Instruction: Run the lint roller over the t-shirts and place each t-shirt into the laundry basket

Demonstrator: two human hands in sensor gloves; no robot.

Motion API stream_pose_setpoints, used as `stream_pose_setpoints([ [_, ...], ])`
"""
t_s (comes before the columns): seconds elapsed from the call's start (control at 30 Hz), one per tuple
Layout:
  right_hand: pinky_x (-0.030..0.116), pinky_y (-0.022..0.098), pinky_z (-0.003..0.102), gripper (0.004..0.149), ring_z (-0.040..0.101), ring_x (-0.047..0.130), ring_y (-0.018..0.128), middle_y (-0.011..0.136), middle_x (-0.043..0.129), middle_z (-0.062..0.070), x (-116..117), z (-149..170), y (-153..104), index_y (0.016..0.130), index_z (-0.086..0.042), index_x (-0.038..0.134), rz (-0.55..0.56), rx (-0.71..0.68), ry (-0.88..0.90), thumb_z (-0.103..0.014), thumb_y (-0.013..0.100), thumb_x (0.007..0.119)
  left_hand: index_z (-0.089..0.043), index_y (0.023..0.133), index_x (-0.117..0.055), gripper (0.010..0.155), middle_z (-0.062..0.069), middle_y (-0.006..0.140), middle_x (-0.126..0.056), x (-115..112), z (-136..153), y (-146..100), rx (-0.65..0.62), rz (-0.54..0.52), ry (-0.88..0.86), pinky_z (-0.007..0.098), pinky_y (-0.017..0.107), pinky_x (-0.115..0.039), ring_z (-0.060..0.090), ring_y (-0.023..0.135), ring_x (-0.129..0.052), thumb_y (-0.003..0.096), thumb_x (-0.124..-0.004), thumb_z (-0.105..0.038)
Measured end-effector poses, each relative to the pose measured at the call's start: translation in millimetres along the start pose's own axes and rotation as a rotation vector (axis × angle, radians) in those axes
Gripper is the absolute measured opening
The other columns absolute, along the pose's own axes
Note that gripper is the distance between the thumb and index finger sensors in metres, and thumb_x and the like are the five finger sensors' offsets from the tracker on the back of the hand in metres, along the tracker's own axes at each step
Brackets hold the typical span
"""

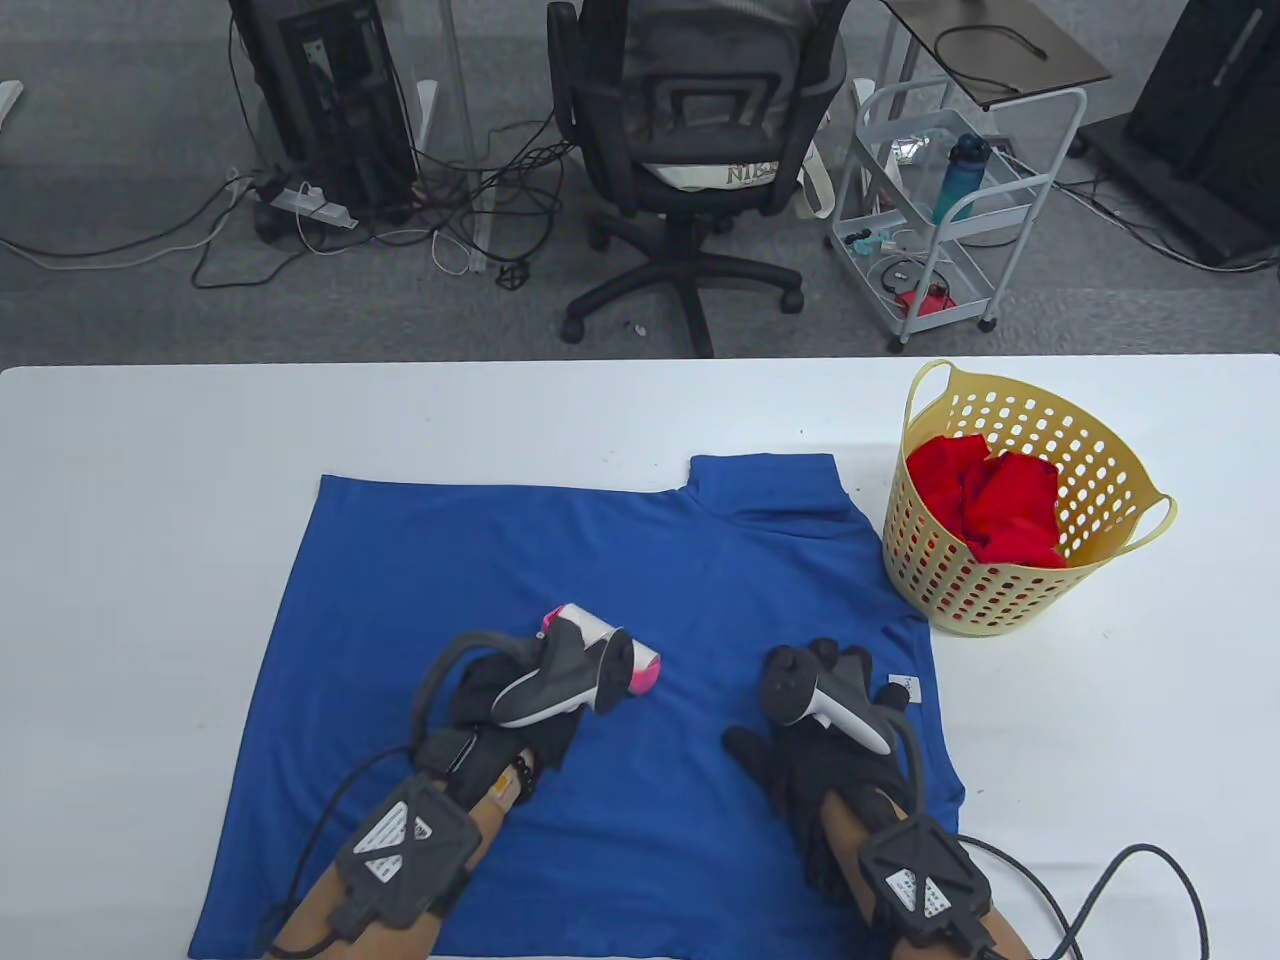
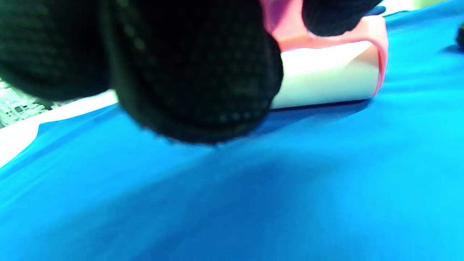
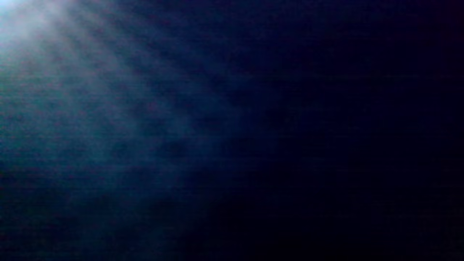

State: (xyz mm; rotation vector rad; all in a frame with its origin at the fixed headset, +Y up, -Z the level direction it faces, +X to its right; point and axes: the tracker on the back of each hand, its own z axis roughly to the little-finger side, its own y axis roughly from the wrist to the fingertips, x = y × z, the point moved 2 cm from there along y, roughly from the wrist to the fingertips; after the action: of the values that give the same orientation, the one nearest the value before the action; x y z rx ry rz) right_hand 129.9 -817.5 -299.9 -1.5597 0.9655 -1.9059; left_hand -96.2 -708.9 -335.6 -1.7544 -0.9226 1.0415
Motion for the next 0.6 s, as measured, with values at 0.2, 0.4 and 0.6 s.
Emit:
stream_pose_setpoints([
  [0.2,-0.01,0.051,0.08,0.094,0.051,-0.034,0.078,0.083,-0.039,0.018,0.3,0.0,0.0,0.086,-0.024,-0.027,-0.001,-0.001,0.001,-0.07,0.035,0.038,-0.015,0.106,-0.052,0.067,0.002,0.046,-0.102,10.2,-17.2,32.9,0.094,-0.029,-0.045,0.042,0.018,-0.095,0.009,0.014,-0.108,0.0489,-0.065,-0.048],
  [0.4,-0.01,0.051,0.08,0.094,0.051,-0.034,0.078,0.083,-0.039,0.018,0.5,-0.1,0.0,0.086,-0.024,-0.027,-0.001,-0.002,0.001,-0.07,0.035,0.038,-0.014,0.106,-0.051,0.068,0.0,0.047,-0.102,5.7,-18.4,26.8,0.092,-0.062,-0.003,0.041,0.018,-0.095,0.008,0.014,-0.108,0.0486,-0.064,-0.049],
  [0.6,-0.009,0.051,0.08,0.094,0.051,-0.034,0.078,0.083,-0.038,0.018,0.5,-0.1,0.0,0.086,-0.024,-0.026,-0.001,-0.002,0.001,-0.07,0.035,0.038,-0.015,0.108,-0.051,0.069,-0.001,0.053,-0.101,12.2,-3.7,-4.6,0.061,0.021,-0.016,0.04,0.023,-0.094,0.007,0.02,-0.107,0.0494,-0.06,-0.05],
])
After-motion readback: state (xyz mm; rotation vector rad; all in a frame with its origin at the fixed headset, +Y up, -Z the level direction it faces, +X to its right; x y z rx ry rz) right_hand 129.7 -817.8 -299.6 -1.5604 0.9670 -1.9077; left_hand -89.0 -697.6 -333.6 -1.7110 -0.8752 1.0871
